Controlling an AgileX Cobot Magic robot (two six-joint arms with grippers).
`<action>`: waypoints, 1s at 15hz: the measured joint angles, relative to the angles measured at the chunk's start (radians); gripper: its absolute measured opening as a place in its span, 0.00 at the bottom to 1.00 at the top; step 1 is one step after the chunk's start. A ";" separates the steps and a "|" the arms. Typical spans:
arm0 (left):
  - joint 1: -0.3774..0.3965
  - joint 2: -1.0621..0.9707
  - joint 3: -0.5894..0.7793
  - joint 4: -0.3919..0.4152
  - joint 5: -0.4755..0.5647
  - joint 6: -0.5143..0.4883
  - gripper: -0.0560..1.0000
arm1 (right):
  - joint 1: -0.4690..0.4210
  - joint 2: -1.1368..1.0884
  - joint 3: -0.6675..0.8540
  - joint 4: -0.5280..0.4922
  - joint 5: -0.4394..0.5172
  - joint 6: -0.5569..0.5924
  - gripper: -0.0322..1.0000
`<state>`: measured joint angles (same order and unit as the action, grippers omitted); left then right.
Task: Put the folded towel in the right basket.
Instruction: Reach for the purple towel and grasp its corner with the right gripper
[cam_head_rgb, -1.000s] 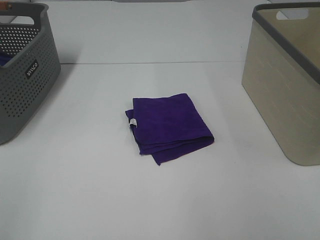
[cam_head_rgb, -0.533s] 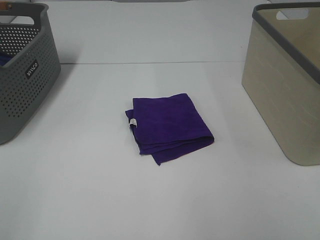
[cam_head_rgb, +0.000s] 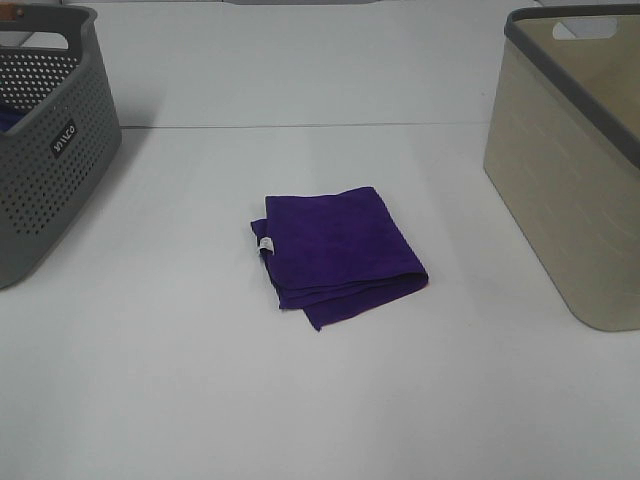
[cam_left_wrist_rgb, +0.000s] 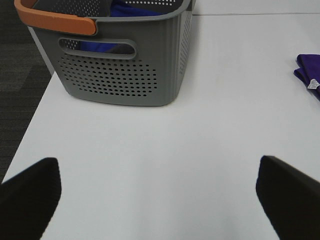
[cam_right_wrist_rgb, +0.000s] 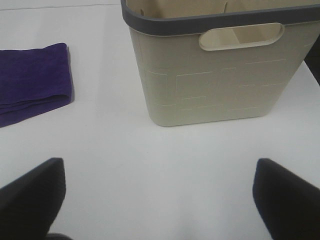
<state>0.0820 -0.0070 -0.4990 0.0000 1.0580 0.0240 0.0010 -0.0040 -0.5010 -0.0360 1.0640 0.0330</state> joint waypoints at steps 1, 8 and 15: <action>0.000 0.000 0.000 0.000 0.000 0.000 0.99 | 0.000 0.000 0.000 0.000 0.000 0.000 0.98; 0.000 0.000 0.000 0.000 0.000 -0.001 0.99 | 0.000 0.000 0.000 0.000 0.000 -0.001 0.98; 0.000 0.000 0.000 0.000 0.000 -0.001 0.99 | 0.000 0.000 0.000 0.000 0.000 -0.001 0.98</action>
<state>0.0820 -0.0070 -0.4990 0.0000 1.0580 0.0230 0.0010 -0.0040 -0.5010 -0.0360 1.0640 0.0320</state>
